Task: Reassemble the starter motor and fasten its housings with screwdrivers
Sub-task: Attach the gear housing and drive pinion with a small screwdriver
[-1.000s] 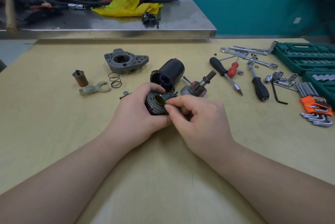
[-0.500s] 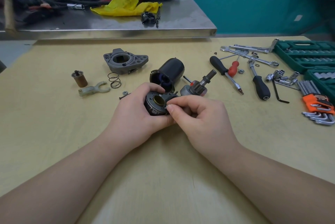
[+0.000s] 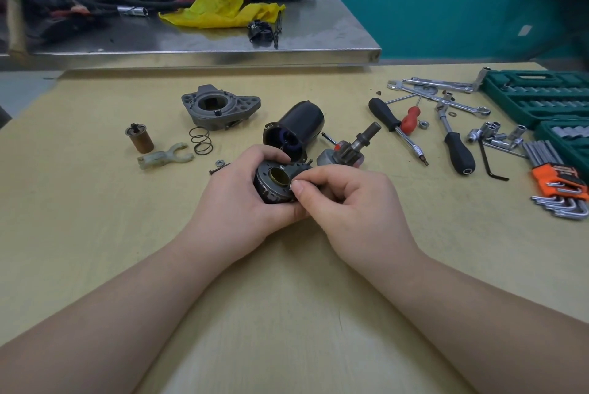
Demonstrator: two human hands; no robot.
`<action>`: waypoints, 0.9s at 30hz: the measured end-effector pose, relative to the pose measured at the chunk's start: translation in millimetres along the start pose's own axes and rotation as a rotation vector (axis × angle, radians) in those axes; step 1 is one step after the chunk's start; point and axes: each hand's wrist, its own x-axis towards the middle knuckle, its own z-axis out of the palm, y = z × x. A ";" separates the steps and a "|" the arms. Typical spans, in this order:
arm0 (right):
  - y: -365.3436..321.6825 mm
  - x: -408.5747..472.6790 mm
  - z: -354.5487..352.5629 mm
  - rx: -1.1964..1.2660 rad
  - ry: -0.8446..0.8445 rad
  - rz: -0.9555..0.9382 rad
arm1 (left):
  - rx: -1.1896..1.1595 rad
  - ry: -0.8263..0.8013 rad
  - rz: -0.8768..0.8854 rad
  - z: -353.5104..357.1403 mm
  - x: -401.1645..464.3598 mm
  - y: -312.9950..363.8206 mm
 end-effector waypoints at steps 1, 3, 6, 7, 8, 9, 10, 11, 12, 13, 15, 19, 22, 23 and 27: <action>0.4 0.3 0.9 -0.023 0.007 -0.004 | 0.002 -0.001 -0.001 0.1 0.0 -0.6; 1.3 0.1 1.4 -0.041 0.013 -0.010 | 0.007 -0.002 -0.002 0.4 -0.4 -0.5; 1.8 -1.7 0.5 -0.025 0.017 -0.007 | -0.004 -0.004 -0.014 1.1 -0.7 -0.7; 2.4 -1.9 0.3 -0.024 0.020 -0.004 | -0.010 -0.005 -0.020 1.2 -0.6 -0.7; 3.7 -1.9 -0.1 -0.033 0.025 -0.002 | -0.018 -0.006 -0.023 1.2 -0.8 -0.5; 4.5 -2.1 -0.5 -0.046 0.030 -0.001 | -0.027 -0.006 -0.024 1.2 -0.7 0.4; 5.1 -2.4 -1.4 -0.061 0.032 -0.004 | -0.037 -0.004 -0.023 1.3 -0.6 1.6; 4.4 -3.0 -2.8 -0.073 0.033 -0.014 | -0.048 -0.002 -0.024 1.2 -0.5 2.9; 2.4 -3.6 -4.7 -0.081 0.039 -0.036 | -0.059 0.000 -0.026 1.0 -0.3 4.1; -1.2 -3.5 -8.2 -0.076 0.063 -0.063 | -0.068 0.000 -0.028 0.6 -0.3 4.5; -9.5 1.3 -20.3 0.005 0.195 -0.138 | -0.079 -0.006 -0.033 -0.4 -0.3 4.1; -6.4 35.3 -64.0 0.165 0.555 -0.156 | -0.113 -0.012 -0.034 -0.7 -2.6 1.6; 13.1 56.7 -79.0 -0.036 0.525 0.026 | -0.158 -0.012 -0.028 -0.4 -4.2 0.2; 21.1 60.4 -78.4 -0.138 0.453 0.078 | -0.165 -0.017 -0.021 -0.5 -4.8 0.1; 41.1 63.6 -63.3 -0.577 0.097 0.248 | -0.164 0.002 0.071 -0.4 -6.0 -0.9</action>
